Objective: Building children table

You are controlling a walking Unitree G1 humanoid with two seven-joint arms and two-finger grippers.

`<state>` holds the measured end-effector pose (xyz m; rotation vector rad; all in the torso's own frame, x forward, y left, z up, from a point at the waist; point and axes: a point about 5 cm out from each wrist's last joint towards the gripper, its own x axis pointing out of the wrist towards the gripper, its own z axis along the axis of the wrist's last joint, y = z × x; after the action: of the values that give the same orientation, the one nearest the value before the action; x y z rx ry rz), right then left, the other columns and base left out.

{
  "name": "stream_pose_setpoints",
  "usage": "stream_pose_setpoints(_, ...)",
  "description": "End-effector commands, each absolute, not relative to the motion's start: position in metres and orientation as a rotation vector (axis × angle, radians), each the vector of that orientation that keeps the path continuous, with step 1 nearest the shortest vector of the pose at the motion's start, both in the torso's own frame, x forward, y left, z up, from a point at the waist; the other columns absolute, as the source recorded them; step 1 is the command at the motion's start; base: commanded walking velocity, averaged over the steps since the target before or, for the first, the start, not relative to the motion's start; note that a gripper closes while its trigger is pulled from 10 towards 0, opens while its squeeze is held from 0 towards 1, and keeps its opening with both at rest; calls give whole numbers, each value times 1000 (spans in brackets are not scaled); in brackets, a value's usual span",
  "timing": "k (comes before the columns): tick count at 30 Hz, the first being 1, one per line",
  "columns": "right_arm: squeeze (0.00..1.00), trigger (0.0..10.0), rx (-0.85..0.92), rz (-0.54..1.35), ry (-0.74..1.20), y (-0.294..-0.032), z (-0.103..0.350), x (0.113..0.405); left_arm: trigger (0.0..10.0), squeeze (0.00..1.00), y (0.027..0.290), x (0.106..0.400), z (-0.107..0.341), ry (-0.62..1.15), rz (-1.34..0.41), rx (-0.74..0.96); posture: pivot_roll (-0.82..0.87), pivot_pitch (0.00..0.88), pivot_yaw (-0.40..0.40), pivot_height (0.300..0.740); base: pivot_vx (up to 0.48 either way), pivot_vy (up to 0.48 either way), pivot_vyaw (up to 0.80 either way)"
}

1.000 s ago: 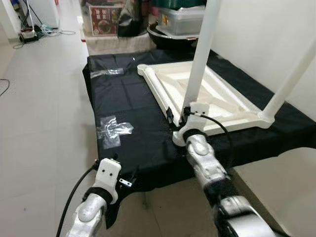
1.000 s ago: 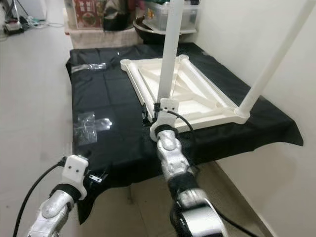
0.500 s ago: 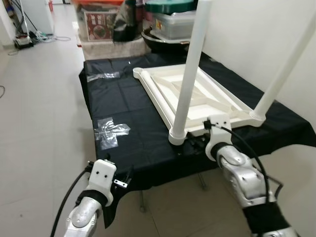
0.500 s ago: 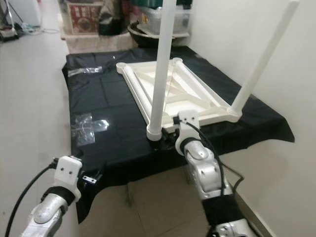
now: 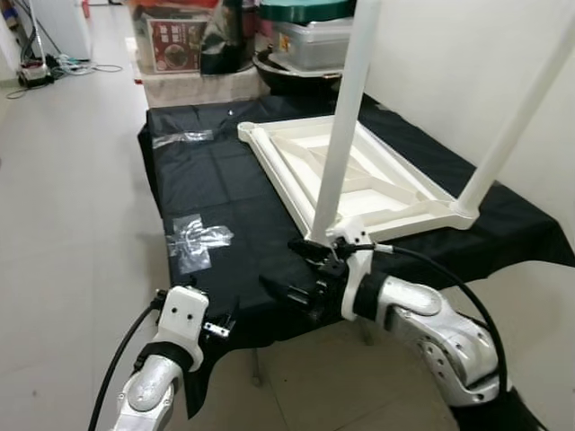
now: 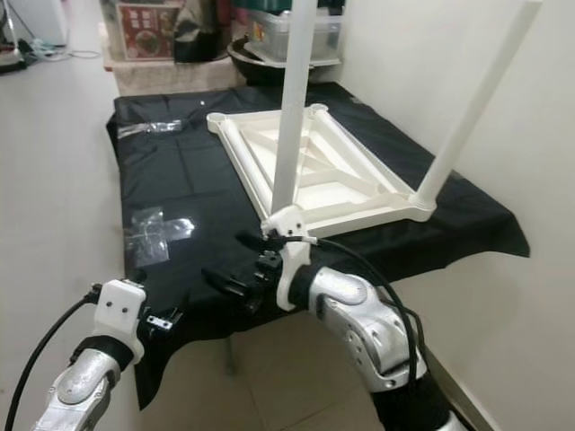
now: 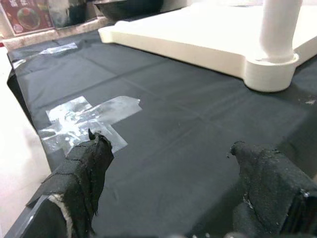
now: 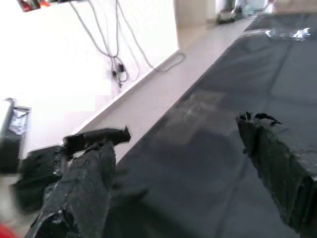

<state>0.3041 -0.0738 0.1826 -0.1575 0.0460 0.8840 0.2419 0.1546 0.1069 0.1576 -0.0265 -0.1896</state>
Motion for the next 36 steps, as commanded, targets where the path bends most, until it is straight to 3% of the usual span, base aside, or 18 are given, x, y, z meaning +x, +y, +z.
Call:
stream_pose_setpoints(1,0,10000,-220,801,52,-76,175,313,10000,0,154,242,106,-17,-196,165,35,0,-73,740,0,0,0)
stream_pose_setpoints(2,0,10000,-298,681,49,-69,172,333,10000,0,153,244,108,-21,-198,173,38,0,-73,740,0,0,0)
stream_pose_setpoints(7,0,10000,-415,540,56,-58,168,355,10000,0,151,246,109,-22,-200,181,53,0,-80,740,0,0,0)
stream_pose_setpoints(8,0,10000,-607,476,50,-55,162,364,10000,0,149,245,110,-24,-201,188,83,0,-96,740,0,0,0)
stream_pose_setpoints(13,0,10000,-736,416,67,-63,154,371,10000,0,149,244,109,-22,-199,192,82,0,-98,740,0,0,0)
stream_pose_setpoints(15,0,10000,-646,281,162,-93,147,379,10000,0,149,244,109,-21,-199,194,77,0,-97,740,0,0,0)
stream_pose_setpoints(17,0,10000,-646,281,162,-93,147,379,10000,0,149,244,109,-21,-199,194,77,0,-97,740,0,0,0)
stream_pose_setpoints(19,0,10000,-497,73,247,-146,140,384,10000,0,148,245,108,-18,-202,196,42,0,-84,740,0,0,0)
stream_pose_setpoints(20,0,10000,-497,73,247,-146,140,384,10000,0,148,245,108,-18,-202,196,42,0,-84,740,0,0,0)
stream_pose_setpoints(21,0,10000,-463,-51,278,-182,137,383,10000,0,147,245,107,-15,-205,195,38,0,-82,740,0,0,0)
stream_pose_setpoints(22,0,10000,-463,-51,278,-182,137,383,10000,0,147,245,107,-15,-205,195,38,0,-82,740,0,0,0)
stream_pose_setpoints(25,0,10000,-463,-359,317,-277,142,366,10000,0,146,245,106,-12,-211,191,13,0,-70,740,0,0,0)
stream_pose_setpoints(26,0,10000,-463,-359,317,-277,142,366,10000,0,146,245,106,-12,-211,191,13,0,-70,740,0,0,0)
stream_pose_setpoints(28,0,10000,-491,-477,328,-317,152,355,10000,0,145,245,106,-10,-216,189,8,0,-69,740,0,0,0)
stream_pose_setpoints(30,0,10000,-491,-477,328,-317,152,355,10000,0,145,245,106,-10,-216,189,8,0,-69,740,0,0,0)
stream_pose_setpoints(34,0,10000,-453,-562,299,-341,167,349,10000,0,145,245,105,-5,-213,189,-2,0,-61,740,0,0,0)
stream_pose_setpoints(35,0,10000,-422,-537,261,-338,173,354,10000,0,146,246,105,-4,-211,190,-4,0,-60,740,0,0,0)
stream_pose_setpoints(36,0,10000,-373,-401,198,-311,175,368,10000,0,144,247,104,-4,-215,190,-6,0,-58,740,0,0,0)
